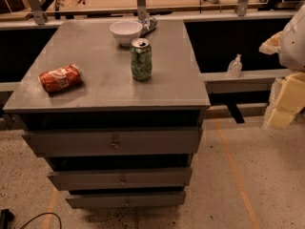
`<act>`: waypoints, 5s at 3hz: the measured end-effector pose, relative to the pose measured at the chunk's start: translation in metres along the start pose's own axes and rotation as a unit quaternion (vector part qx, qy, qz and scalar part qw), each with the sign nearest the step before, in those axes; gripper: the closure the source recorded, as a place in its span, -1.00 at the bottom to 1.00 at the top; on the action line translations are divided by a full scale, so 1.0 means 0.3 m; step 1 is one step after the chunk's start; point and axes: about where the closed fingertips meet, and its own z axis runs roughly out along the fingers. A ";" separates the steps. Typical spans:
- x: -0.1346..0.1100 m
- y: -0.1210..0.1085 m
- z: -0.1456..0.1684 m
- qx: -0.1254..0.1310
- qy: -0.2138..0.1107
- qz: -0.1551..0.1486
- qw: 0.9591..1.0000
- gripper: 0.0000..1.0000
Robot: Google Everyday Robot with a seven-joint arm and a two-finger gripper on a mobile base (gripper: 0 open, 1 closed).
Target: Pick green can
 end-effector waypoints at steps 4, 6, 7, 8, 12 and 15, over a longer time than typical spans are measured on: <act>-0.347 -0.241 0.197 -0.008 -0.275 0.013 0.961 -1.00; -0.534 -0.392 0.301 0.008 -0.361 0.056 0.931 -1.00; -0.580 -0.405 0.343 0.019 -0.374 0.054 0.926 -1.00; -0.672 -0.455 0.435 0.019 -0.405 0.067 0.911 -1.00; -0.990 -0.484 0.726 -0.101 -0.462 0.067 0.879 -0.03; -1.049 -0.446 0.339 -0.058 -0.538 0.026 0.841 1.00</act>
Offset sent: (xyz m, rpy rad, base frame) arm 0.0461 0.0257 -0.0078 0.3411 -0.0471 0.0309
